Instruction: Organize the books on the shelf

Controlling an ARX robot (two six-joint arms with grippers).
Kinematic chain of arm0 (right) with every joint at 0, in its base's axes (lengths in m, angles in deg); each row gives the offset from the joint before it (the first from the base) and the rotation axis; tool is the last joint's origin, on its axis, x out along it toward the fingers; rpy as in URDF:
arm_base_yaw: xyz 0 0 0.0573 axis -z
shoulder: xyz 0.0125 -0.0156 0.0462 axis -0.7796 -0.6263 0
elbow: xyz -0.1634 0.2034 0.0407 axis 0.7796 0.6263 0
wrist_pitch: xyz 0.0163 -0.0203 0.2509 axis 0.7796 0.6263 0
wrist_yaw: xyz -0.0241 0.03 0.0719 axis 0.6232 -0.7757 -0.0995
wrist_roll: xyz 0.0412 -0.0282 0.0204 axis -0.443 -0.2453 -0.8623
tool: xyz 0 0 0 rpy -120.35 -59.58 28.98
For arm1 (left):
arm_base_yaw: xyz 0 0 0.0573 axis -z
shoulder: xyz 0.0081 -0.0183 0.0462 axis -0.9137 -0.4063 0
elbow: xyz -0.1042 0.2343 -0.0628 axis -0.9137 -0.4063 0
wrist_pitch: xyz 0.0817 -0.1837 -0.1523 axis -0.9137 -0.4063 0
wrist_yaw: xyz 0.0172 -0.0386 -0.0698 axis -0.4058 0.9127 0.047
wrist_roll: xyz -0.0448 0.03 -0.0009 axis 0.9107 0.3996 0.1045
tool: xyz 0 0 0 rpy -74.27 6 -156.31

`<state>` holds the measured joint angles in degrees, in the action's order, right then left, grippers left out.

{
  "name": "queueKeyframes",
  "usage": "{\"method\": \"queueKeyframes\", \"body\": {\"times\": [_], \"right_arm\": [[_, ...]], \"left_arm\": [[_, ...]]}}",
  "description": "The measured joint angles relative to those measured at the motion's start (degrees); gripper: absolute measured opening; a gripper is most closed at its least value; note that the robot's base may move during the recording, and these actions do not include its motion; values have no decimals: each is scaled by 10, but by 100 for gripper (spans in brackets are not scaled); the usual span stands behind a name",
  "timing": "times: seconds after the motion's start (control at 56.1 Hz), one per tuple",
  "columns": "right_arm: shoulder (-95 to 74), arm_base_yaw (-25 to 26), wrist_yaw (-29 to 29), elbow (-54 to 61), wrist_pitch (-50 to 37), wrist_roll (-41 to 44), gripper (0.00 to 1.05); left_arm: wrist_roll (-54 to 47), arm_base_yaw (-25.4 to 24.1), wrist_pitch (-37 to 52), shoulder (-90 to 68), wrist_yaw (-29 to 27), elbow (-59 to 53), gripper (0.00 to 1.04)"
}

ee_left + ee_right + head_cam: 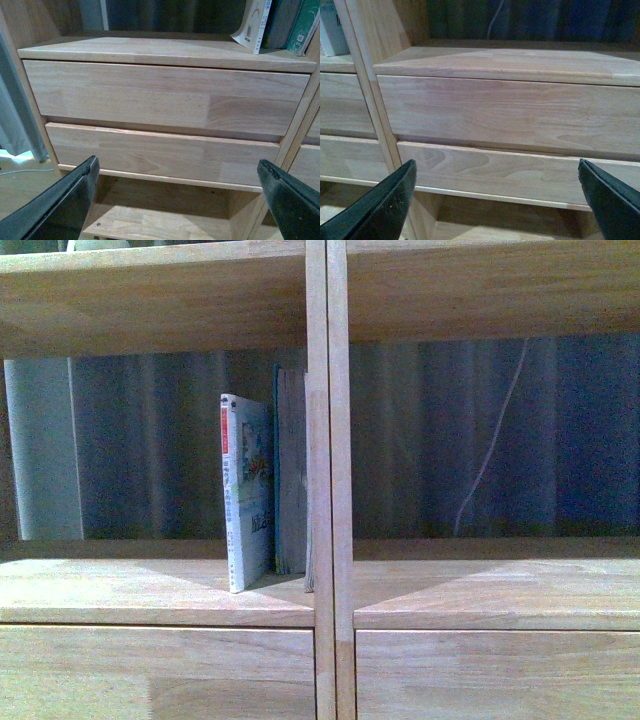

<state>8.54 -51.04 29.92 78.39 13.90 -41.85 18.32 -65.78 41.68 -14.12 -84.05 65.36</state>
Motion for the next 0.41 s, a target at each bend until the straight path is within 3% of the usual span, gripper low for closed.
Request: {"method": "queueKeyframes", "body": {"times": [0.41], "right_arm": [[0,0,0,0,0,0,98]], "left_arm": [[0,0,0,0,0,0,97]]}}
